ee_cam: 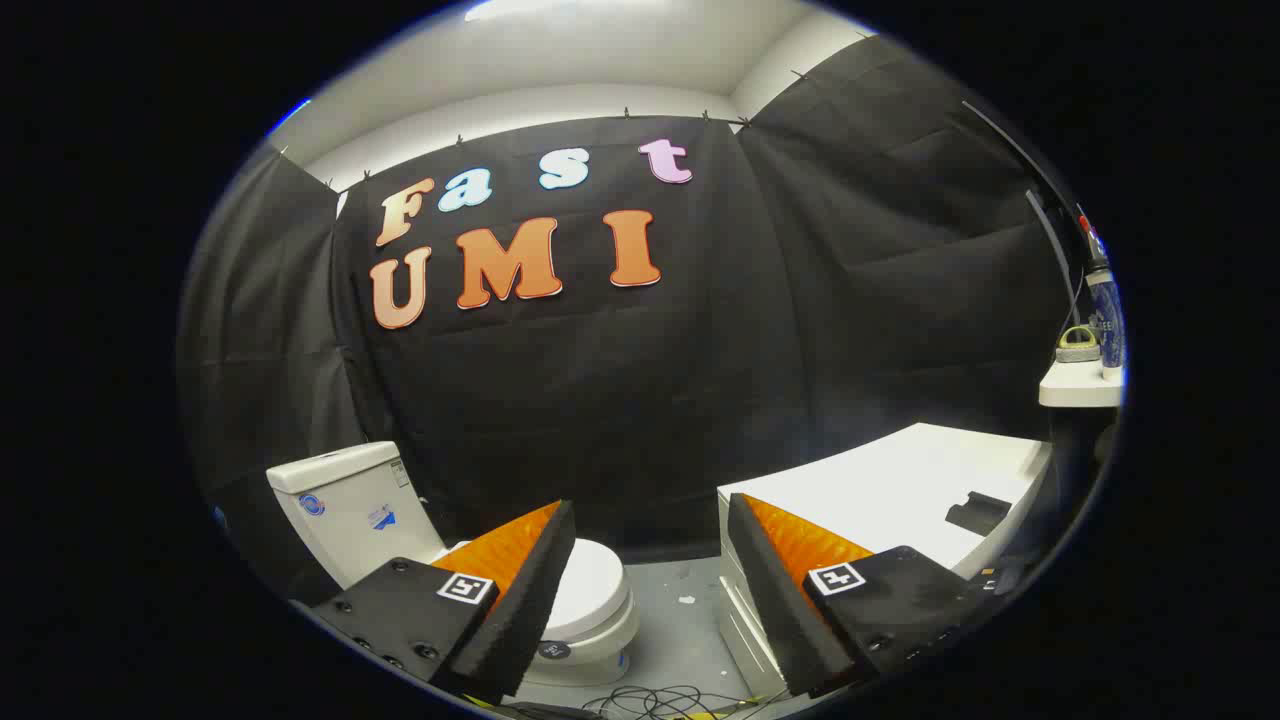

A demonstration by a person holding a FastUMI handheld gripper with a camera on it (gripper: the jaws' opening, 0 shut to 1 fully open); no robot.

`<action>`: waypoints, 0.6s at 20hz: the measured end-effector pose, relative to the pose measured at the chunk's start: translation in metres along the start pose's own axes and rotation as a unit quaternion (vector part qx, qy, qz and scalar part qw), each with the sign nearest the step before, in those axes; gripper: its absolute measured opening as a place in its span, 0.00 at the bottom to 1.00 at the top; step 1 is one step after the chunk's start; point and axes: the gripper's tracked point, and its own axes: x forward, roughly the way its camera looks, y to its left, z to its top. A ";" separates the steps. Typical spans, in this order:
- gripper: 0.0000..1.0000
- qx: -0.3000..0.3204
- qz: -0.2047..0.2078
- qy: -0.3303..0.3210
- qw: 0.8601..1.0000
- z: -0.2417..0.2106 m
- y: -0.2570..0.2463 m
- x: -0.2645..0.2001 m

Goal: Open the toilet lid.

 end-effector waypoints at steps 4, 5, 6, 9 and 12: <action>0.98 0.001 0.001 0.001 1.000 0.000 0.000 -0.001; 0.98 0.001 0.001 0.001 1.000 0.000 0.001 -0.001; 0.98 0.000 0.001 0.001 1.000 0.000 0.001 0.000; 0.98 -0.001 0.001 -0.001 1.000 0.000 0.001 -0.001; 0.98 0.000 0.002 0.002 1.000 -0.002 0.002 0.000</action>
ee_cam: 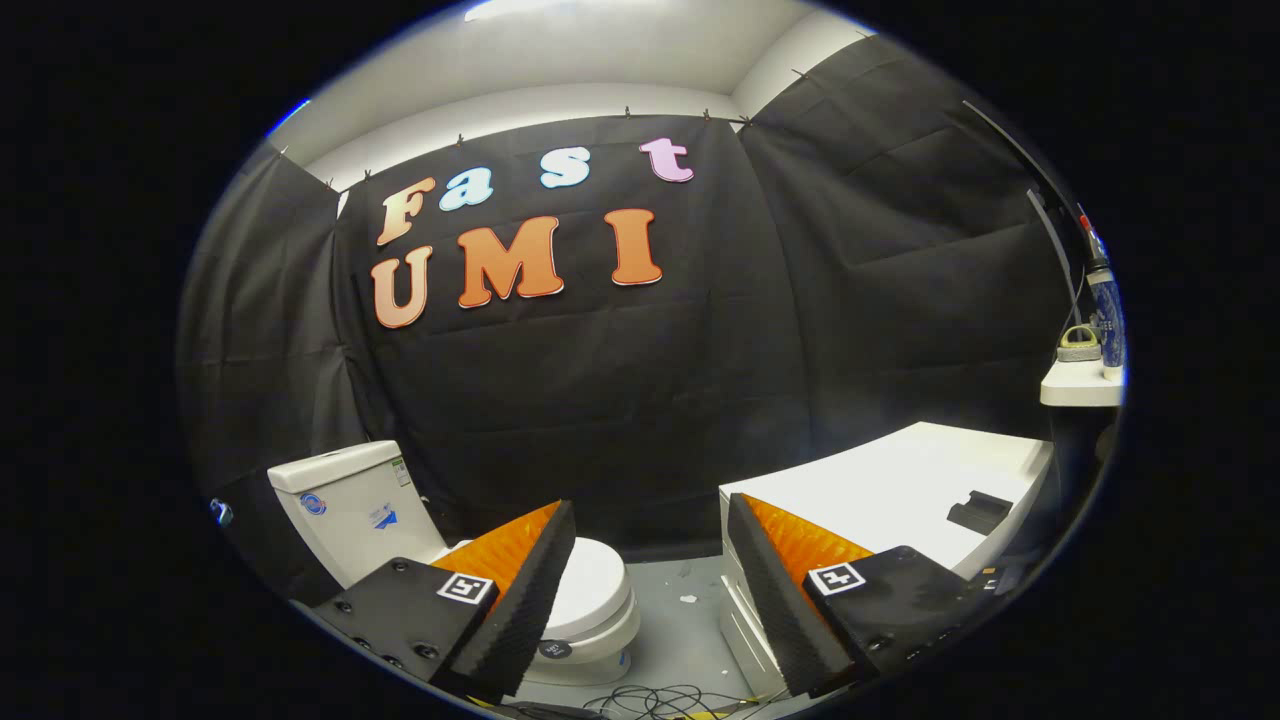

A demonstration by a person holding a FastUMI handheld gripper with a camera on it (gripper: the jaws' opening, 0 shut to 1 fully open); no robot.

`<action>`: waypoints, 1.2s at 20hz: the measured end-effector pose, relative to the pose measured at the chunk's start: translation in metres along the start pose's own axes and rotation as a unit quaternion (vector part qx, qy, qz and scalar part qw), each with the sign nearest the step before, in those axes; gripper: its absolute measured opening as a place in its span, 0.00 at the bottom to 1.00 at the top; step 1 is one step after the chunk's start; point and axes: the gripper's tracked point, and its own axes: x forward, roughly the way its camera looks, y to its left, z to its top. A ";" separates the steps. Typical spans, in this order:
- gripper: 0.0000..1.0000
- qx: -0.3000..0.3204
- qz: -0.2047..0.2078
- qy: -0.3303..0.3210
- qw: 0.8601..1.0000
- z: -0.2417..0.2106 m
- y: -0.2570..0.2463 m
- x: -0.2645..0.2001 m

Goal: Open the toilet lid.

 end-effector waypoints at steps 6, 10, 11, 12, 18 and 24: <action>0.98 0.001 -0.001 -0.001 1.000 0.000 -0.001 0.000; 0.98 0.000 0.000 -0.001 1.000 0.001 -0.001 0.000; 0.98 0.000 0.000 -0.002 1.000 0.001 -0.001 0.000; 0.98 0.000 0.000 -0.002 1.000 0.001 -0.001 0.000; 0.98 0.000 0.001 -0.001 1.000 0.000 0.000 0.001; 0.98 0.001 0.001 -0.001 1.000 -0.001 -0.001 0.001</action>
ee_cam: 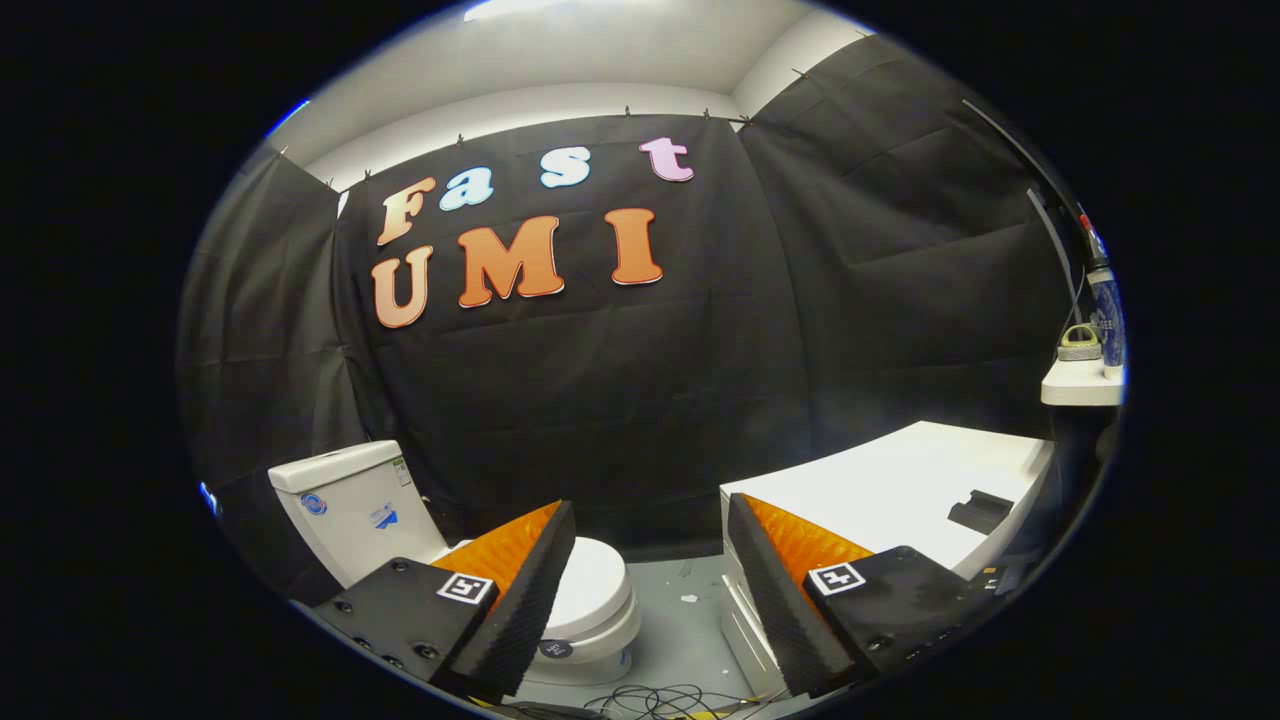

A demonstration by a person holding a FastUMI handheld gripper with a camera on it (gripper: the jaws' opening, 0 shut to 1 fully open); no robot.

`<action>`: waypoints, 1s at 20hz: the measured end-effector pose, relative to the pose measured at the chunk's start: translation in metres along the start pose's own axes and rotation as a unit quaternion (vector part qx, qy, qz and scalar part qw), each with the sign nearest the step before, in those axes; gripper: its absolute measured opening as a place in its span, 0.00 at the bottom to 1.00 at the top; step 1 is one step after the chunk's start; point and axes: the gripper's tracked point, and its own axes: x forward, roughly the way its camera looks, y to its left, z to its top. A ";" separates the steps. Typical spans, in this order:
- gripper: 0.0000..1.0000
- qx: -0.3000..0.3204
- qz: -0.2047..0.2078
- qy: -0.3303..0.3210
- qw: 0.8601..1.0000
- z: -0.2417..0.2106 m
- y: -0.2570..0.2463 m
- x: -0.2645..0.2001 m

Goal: Open the toilet lid.

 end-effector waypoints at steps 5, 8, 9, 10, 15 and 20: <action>0.98 0.000 0.000 0.000 1.000 0.000 0.000 -0.001; 0.98 0.001 0.001 0.001 1.000 -0.001 0.000 0.000; 0.98 0.001 0.002 0.002 1.000 -0.001 0.001 0.000; 0.98 0.001 0.002 0.002 1.000 -0.002 0.001 0.000; 0.98 0.001 0.000 0.001 1.000 -0.001 0.000 0.001; 0.98 0.001 0.001 0.001 1.000 -0.001 0.000 0.000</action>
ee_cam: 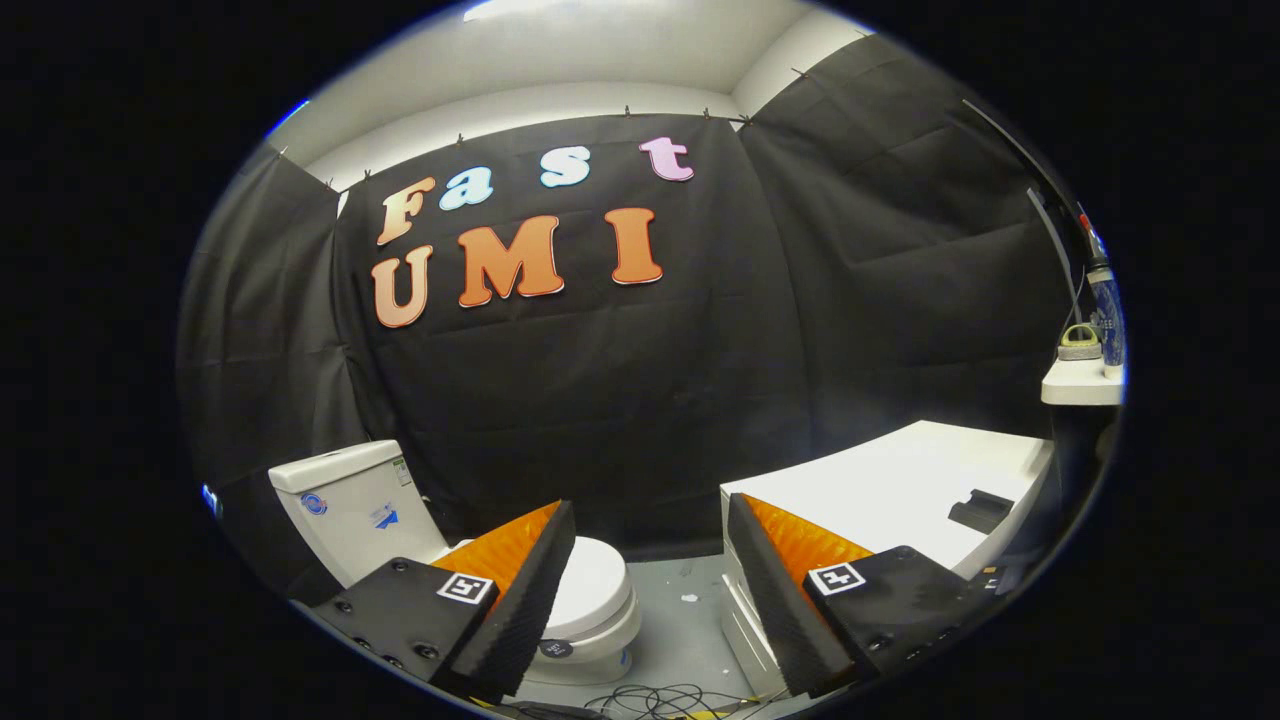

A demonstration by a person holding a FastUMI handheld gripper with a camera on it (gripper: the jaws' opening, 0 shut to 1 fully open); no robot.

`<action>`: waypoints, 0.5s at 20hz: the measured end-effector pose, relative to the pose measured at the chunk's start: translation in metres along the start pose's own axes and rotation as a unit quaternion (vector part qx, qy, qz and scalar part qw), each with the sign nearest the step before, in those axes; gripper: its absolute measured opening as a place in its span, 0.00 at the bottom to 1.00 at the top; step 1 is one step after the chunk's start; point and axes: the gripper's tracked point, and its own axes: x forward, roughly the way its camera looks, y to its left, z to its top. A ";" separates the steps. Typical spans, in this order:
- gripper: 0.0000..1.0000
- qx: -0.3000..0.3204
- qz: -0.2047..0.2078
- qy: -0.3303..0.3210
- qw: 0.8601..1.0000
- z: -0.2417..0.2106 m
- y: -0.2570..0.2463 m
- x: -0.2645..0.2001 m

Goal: Open the toilet lid.

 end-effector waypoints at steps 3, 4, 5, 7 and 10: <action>0.98 0.001 0.000 0.000 1.000 0.000 0.000 0.000; 0.98 0.001 0.000 0.000 1.000 0.000 0.000 0.000; 0.98 0.001 0.000 0.000 1.000 0.000 0.000 0.000; 0.98 0.001 0.001 0.001 1.000 -0.001 0.001 -0.001; 0.98 0.001 0.001 0.001 1.000 0.000 0.000 0.001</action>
